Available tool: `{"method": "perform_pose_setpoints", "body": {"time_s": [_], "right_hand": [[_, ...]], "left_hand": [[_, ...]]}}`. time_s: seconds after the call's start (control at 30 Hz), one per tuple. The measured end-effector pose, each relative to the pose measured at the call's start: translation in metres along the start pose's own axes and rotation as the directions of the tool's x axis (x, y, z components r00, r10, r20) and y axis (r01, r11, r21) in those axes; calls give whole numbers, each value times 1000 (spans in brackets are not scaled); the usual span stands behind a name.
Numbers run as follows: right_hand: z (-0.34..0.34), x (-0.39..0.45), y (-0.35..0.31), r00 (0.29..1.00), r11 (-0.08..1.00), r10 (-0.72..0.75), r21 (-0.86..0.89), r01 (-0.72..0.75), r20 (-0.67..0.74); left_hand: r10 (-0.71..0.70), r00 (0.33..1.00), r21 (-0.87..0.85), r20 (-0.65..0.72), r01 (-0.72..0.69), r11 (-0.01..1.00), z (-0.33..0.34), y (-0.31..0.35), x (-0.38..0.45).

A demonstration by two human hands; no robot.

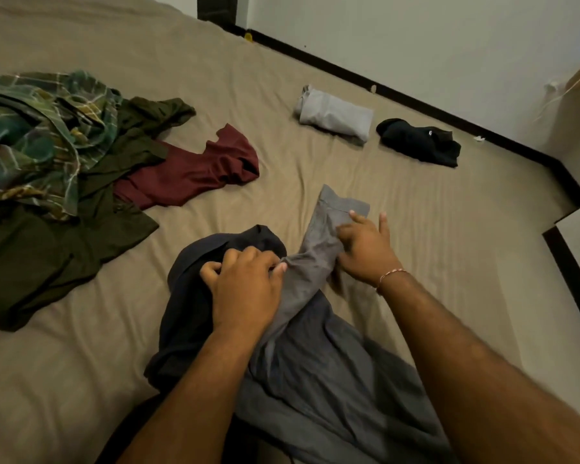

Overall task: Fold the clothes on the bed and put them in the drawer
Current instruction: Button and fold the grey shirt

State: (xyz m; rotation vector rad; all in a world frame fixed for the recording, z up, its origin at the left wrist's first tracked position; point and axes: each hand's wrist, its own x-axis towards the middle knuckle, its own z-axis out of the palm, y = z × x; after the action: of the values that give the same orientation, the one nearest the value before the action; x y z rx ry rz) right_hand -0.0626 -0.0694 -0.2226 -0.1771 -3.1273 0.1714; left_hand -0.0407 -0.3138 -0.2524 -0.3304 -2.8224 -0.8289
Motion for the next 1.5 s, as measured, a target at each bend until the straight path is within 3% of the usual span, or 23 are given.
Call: {"method": "perform_pose_setpoints", "body": {"time_s": [0.03,0.1,0.2,0.23,0.3,0.37,0.4,0.43,0.5,0.57,0.63,0.77,0.87,0.97,1.03,1.07,1.13,1.2,1.27,1.37,1.43,1.5], "right_hand": [[-11,-6,-2,997,982,38,188,-24,-74],[-36,-24,-2,977,840,150,540,-47,-149],[-78,-66,4,969,736,216,672,-79,-123],[-95,-86,12,975,755,208,648,-104,-85],[-126,-117,25,979,877,146,440,-193,139],[-150,-156,38,896,978,168,46,-204,411],[-154,-167,43,840,977,210,-133,-165,499],[-154,-182,50,804,958,260,-245,-148,535],[-156,-219,66,802,956,281,-229,-185,526],[-154,-246,87,813,961,212,37,-275,542],[-157,-275,104,812,877,144,307,-370,566],[-150,-323,127,779,802,145,389,-453,610],[-148,-343,139,798,716,138,498,-490,587],[-115,-348,154,807,682,380,452,-575,452],[-79,-351,162,749,659,566,357,-662,343],[-61,-357,166,725,604,616,406,-686,308],[-35,-370,161,699,382,669,689,-616,253],[-22,-381,154,601,145,777,875,-462,188],[-12,-384,158,513,74,839,897,-435,180],[-7,-382,158,515,25,792,824,-566,329],[-6,-386,157,549,-67,710,817,-572,442],[-3,-388,156,591,-73,656,819,-569,469]], "left_hand": [[9,999,-37,-37,-10,999,-1,0,3],[18,993,-164,-120,-38,986,-3,0,7],[67,985,-522,-156,-140,841,-15,0,10],[86,984,-610,-156,-165,775,-23,4,7],[100,983,-673,-155,-179,718,-34,4,10],[165,982,-696,-95,-184,695,-42,10,5],[199,978,-693,-61,-185,697,-43,9,6],[238,971,-678,-28,-193,709,-44,11,5],[301,953,-623,31,-217,752,-46,18,0],[300,952,-556,67,-214,803,-45,19,2],[286,953,-476,105,-204,856,-42,21,2],[306,923,-266,233,-242,933,-32,32,-5],[314,908,-155,278,-280,947,-25,40,-7],[309,899,-7,310,-323,946,-12,41,-9],[329,898,140,292,-380,914,0,38,-18],[377,896,210,233,-425,881,8,39,-22],[481,874,259,68,-481,837,10,43,-30],[584,811,165,-36,-572,804,6,66,-41],[658,752,39,-39,-656,753,1,99,-68],[721,684,-157,107,-705,692,17,146,-141],[735,612,-278,293,-681,677,33,173,-191],[700,529,-282,479,-662,694,51,193,-227]]}}
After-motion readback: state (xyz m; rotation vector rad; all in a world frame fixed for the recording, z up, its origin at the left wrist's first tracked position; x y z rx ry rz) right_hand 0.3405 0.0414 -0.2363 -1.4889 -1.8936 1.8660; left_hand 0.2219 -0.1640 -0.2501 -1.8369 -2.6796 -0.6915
